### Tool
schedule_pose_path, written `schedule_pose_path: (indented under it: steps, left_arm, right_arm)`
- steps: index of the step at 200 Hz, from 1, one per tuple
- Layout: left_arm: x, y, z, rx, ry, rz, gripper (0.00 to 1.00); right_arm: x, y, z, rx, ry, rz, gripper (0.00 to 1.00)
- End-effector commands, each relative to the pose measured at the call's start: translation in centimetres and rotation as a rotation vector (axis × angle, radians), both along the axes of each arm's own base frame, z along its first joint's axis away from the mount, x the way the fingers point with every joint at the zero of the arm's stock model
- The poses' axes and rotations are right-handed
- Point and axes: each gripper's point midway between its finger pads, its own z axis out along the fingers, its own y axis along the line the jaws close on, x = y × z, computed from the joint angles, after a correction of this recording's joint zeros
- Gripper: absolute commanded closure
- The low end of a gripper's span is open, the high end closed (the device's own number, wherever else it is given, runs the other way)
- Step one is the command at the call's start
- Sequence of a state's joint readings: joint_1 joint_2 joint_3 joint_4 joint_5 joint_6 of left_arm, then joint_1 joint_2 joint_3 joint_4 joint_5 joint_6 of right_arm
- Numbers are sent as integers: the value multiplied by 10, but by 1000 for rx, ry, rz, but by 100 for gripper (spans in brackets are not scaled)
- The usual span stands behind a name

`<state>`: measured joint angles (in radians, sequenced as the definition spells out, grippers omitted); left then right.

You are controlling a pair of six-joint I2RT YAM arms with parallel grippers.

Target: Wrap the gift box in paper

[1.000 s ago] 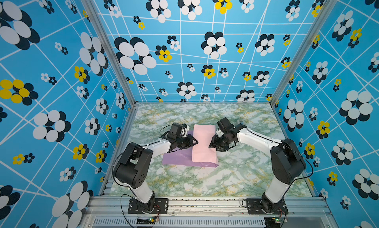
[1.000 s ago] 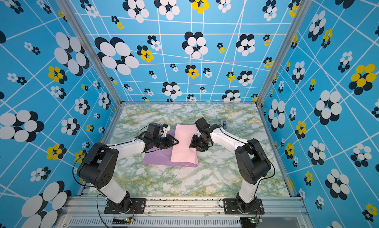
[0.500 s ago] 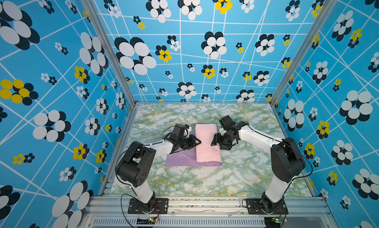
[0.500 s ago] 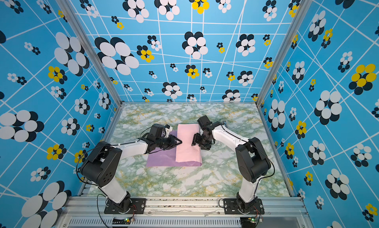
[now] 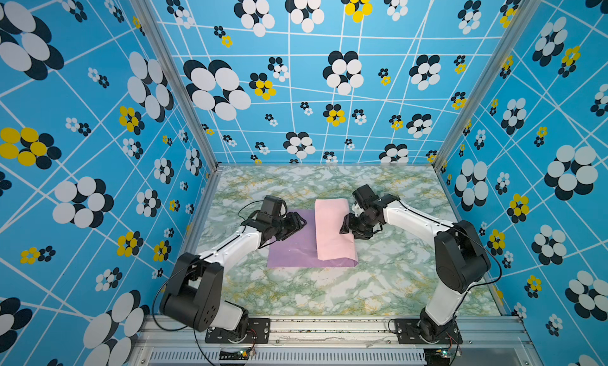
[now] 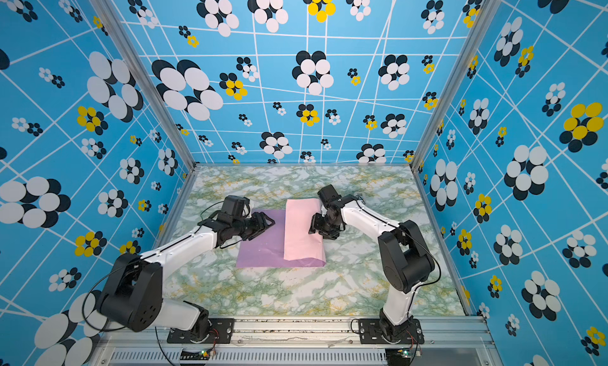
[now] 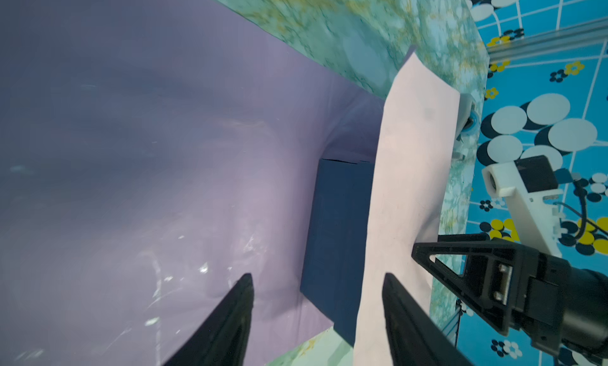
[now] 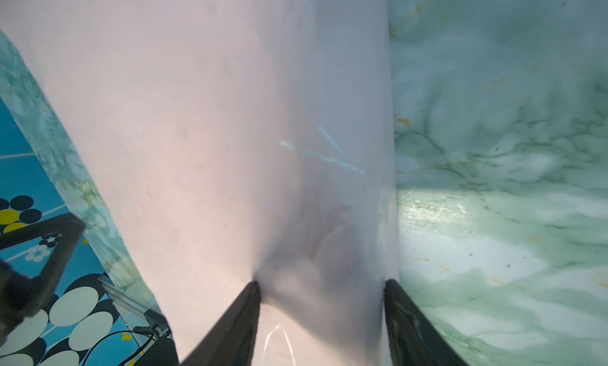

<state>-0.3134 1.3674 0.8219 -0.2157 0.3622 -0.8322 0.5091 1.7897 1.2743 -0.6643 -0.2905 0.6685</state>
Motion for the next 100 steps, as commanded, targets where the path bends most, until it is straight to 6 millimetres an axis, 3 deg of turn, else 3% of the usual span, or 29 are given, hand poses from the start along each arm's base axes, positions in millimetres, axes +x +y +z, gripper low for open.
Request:
schedule_pose_path:
  steps: [1,31,54,100]
  left_arm:
    - [-61,55,-41,112,281,168,32]
    - [-98,90,-58,109,410,306,30]
    - [-108,106,-71,115,444,367,30]
    - [-112,96,-99,32,501,349,33]
  right_arm:
    - [-14,-22,-25,-108,57,-11,38]
    - [-13,-20,-21,-95,43,-7,38]
    - [-12,-19,-19,-91,34,-3,38]
    - [-10,-17,-17,-79,25,1,38]
